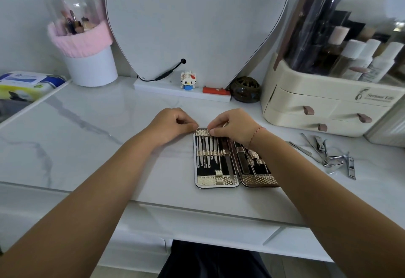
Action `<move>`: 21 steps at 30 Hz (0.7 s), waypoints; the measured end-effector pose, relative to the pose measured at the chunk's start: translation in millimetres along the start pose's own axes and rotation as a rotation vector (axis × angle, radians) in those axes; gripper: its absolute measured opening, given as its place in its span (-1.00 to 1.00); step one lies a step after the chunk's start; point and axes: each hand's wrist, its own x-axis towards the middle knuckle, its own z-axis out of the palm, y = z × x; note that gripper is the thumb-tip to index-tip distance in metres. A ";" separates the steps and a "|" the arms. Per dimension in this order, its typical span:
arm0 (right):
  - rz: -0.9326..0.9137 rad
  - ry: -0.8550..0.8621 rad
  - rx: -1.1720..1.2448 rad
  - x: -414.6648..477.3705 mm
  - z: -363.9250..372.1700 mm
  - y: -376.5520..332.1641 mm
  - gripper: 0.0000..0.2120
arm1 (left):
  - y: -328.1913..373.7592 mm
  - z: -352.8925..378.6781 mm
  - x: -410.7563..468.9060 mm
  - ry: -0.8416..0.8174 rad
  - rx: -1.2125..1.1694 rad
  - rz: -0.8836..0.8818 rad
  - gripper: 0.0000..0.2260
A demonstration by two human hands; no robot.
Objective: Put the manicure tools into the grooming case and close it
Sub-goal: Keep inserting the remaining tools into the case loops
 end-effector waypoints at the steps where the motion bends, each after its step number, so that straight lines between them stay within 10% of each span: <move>1: 0.000 -0.005 -0.010 -0.5 -0.2 0.5 -0.89 | -0.2 -0.2 0.2 -0.001 0.001 0.001 -0.92; 21: -0.102 -0.185 -0.319 -24.2 -10.3 -7.7 -0.70 | -1.7 0.6 0.4 0.006 0.002 -0.008 -0.94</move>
